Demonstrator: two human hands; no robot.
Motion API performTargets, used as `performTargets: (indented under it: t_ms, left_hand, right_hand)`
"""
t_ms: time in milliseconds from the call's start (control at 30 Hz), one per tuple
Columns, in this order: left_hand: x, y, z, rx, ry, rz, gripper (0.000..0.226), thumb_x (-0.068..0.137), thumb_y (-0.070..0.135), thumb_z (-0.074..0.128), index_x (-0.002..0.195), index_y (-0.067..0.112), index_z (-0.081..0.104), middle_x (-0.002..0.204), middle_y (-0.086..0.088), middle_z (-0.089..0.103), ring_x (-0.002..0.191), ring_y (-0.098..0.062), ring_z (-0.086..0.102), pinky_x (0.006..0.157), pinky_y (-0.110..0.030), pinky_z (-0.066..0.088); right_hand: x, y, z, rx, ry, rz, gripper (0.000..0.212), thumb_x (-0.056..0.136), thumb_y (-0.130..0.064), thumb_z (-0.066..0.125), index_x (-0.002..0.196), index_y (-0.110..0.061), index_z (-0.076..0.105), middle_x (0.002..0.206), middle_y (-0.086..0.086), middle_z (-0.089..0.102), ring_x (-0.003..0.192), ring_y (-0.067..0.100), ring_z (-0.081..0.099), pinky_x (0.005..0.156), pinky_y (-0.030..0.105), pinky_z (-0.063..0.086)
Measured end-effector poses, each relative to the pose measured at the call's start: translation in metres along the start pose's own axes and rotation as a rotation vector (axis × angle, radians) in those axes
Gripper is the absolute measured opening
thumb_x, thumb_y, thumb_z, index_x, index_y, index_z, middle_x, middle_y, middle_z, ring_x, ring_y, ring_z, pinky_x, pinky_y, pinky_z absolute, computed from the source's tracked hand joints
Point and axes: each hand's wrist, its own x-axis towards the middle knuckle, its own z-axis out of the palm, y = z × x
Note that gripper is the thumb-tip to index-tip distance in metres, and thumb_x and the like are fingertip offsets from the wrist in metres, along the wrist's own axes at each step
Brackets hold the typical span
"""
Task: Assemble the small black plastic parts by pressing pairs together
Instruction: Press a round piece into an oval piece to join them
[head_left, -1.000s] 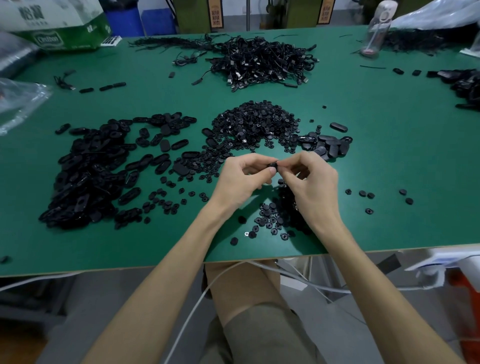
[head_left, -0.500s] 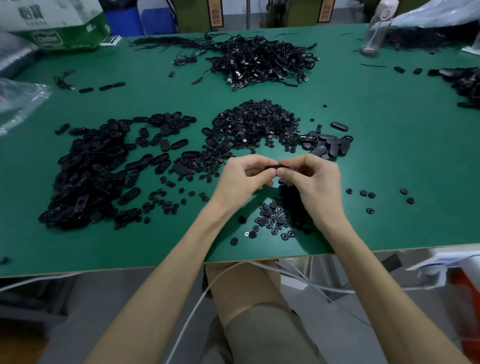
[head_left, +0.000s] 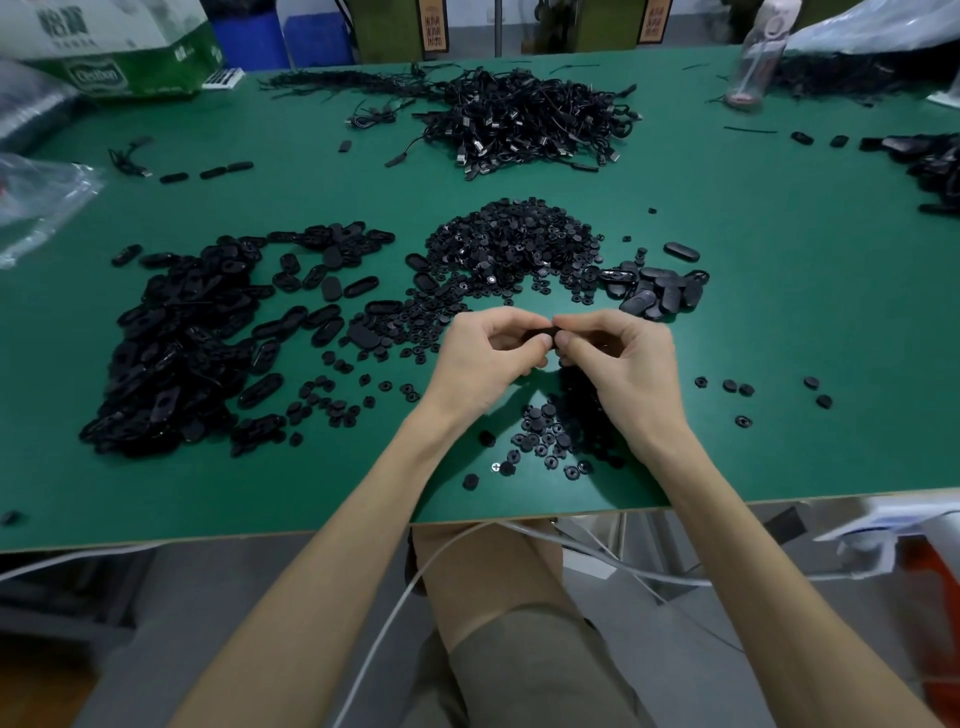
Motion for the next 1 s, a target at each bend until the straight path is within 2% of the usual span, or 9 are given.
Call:
performTargets:
  t_ms: [100,167,267,367,500,633,767,900,1000]
  left_hand:
    - [-0.0004,0.0003,0.0008,0.025,0.022,-0.006,0.015,0.091,0.002,0.073,0.105,0.008,0.077,0.086,-0.004,0.079,0.077,-0.016,0.075,0.072,-0.024,0.058]
    - [-0.0008,0.0008,0.0008,0.041,0.041,-0.008,0.016,0.09,0.001,0.072,0.102,0.011,0.077,0.088,-0.006,0.078,0.08,-0.021,0.076,0.078,-0.032,0.062]
    - [-0.0011,0.0023,0.0013,0.051,0.057,-0.024,0.021,0.089,0.0,0.071,0.097,0.018,0.076,0.09,-0.007,0.078,0.085,-0.031,0.075,0.087,-0.045,0.062]
    - [-0.0014,0.0032,0.0018,0.058,0.052,-0.034,0.021,0.089,-0.001,0.07,0.096,0.018,0.076,0.09,-0.009,0.078,0.086,-0.034,0.075,0.088,-0.049,0.06]
    - [-0.0009,0.0025,0.0009,0.058,0.051,-0.02,0.02,0.089,-0.002,0.07,0.097,0.016,0.075,0.088,-0.01,0.078,0.084,-0.035,0.074,0.086,-0.049,0.061]
    - [-0.0007,0.0012,-0.0007,-0.002,0.029,-0.009,0.016,0.092,-0.002,0.071,0.106,0.003,0.076,0.086,-0.011,0.078,0.075,-0.022,0.076,0.079,-0.035,0.063]
    - [0.0003,0.0015,-0.0009,-0.045,0.017,0.012,0.016,0.094,-0.003,0.07,0.108,0.0,0.076,0.089,-0.011,0.078,0.078,-0.022,0.076,0.078,-0.03,0.062]
    - [0.0008,0.0011,-0.0002,-0.044,0.037,0.034,0.016,0.094,-0.004,0.069,0.109,-0.003,0.076,0.091,-0.015,0.078,0.078,-0.023,0.075,0.077,-0.03,0.062]
    - [0.0014,0.0011,-0.0004,-0.032,0.062,0.042,0.017,0.094,-0.004,0.07,0.109,-0.003,0.076,0.09,-0.015,0.078,0.076,-0.021,0.074,0.075,-0.028,0.061]
  right_hand:
    - [-0.0009,-0.002,0.0007,-0.008,-0.014,-0.008,0.016,0.091,-0.004,0.074,0.103,-0.013,0.08,0.086,-0.002,0.078,0.079,0.014,0.074,0.079,0.028,0.06]
    - [-0.0012,-0.0031,0.0014,-0.015,-0.027,-0.013,0.017,0.091,-0.003,0.074,0.102,-0.015,0.08,0.084,-0.005,0.077,0.077,0.011,0.073,0.077,0.024,0.058]
    - [-0.0016,-0.0035,0.0023,-0.018,-0.036,-0.015,0.018,0.089,-0.002,0.074,0.1,-0.016,0.079,0.083,-0.007,0.077,0.076,0.009,0.073,0.077,0.024,0.058]
    - [-0.0014,-0.0035,0.0026,-0.022,-0.032,-0.021,0.016,0.089,-0.001,0.074,0.1,-0.012,0.08,0.084,-0.007,0.077,0.077,0.008,0.073,0.077,0.023,0.057]
    - [-0.0015,-0.0033,0.003,-0.009,-0.033,-0.026,0.018,0.089,0.001,0.073,0.099,-0.012,0.079,0.086,-0.006,0.078,0.079,0.012,0.074,0.08,0.029,0.06]
    - [-0.0015,-0.0026,0.0017,0.016,-0.023,-0.047,0.022,0.088,0.004,0.071,0.097,-0.016,0.077,0.085,-0.003,0.077,0.081,0.018,0.073,0.084,0.04,0.061]
    - [-0.001,-0.0018,0.0015,-0.001,-0.006,-0.049,0.029,0.089,0.003,0.069,0.09,-0.023,0.08,0.093,0.001,0.074,0.084,0.024,0.072,0.086,0.051,0.058]
    - [-0.0011,-0.0032,0.0018,-0.001,-0.007,-0.034,0.031,0.09,0.002,0.067,0.091,-0.026,0.082,0.096,0.002,0.073,0.086,0.026,0.072,0.087,0.051,0.058]
    - [-0.0008,-0.0047,0.0026,0.008,-0.011,-0.017,0.034,0.091,0.003,0.064,0.092,-0.026,0.081,0.098,0.001,0.075,0.085,0.023,0.074,0.085,0.04,0.06]
